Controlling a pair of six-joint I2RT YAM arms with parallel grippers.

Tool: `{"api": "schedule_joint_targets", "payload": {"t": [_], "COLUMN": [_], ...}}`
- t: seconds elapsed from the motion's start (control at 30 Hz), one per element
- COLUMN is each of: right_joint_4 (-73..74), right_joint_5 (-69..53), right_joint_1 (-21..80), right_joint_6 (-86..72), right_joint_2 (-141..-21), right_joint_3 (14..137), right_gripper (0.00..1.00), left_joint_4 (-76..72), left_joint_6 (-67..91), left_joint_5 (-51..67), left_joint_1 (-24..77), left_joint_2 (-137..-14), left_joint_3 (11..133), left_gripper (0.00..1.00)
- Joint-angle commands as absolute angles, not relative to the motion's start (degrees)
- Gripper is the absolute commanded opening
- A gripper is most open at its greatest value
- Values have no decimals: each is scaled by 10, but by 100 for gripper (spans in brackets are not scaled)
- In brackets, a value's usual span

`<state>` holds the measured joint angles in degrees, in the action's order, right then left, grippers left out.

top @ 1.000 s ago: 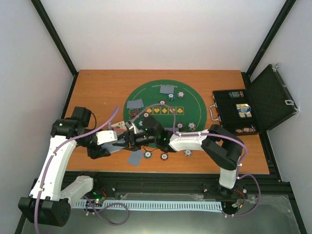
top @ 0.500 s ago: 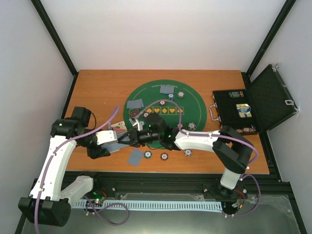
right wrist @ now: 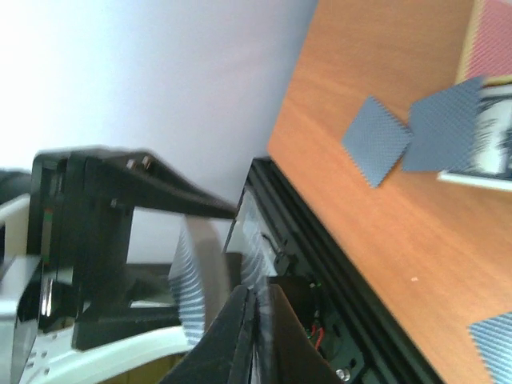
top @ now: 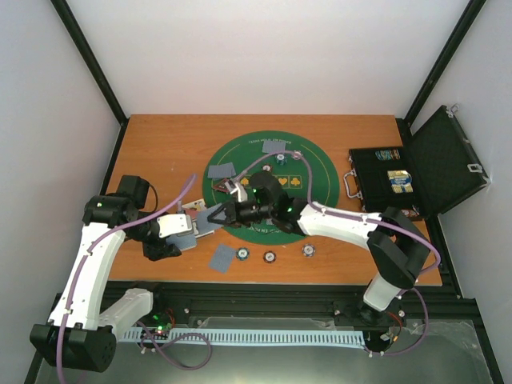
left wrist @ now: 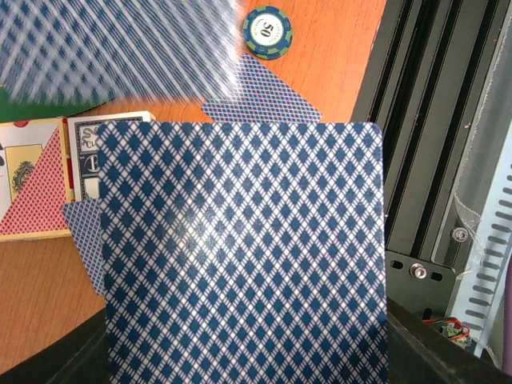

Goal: Distribute texas hold em gaming equipment

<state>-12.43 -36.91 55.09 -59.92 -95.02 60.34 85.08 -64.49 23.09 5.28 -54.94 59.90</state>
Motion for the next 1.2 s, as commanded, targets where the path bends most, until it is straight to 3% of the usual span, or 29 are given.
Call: {"api": "schedule_joint_targets", "payload": {"t": [0.0, 0.3, 0.6, 0.87, 1.03, 1.17], "right_joint_4": [-43, 68, 176, 310, 322, 321], "right_joint_5": [-378, -428, -440, -426, -419, -406], "right_joint_1": [491, 321, 170, 141, 122, 115], "right_joint_6": [-550, -441, -373, -356, -370, -368], "right_joint_2": [-928, -994, -1252, -1471, -1529, -1537], "right_joint_3": [631, 728, 1002, 1298, 1371, 1375], "right_gripper": [3, 3, 3, 3, 4, 12], "left_joint_4": [849, 856, 845, 839, 835, 833], "left_joint_6": [-650, -646, -638, -638, -637, -637], "left_joint_5": [244, 242, 247, 243, 247, 248], "left_joint_1": [55, 55, 55, 55, 55, 54], "left_joint_2": [-543, -545, -554, -574, -579, -581], "left_joint_3": [618, 625, 614, 613, 615, 613], "left_gripper": [1, 1, 1, 1, 1, 1]}}
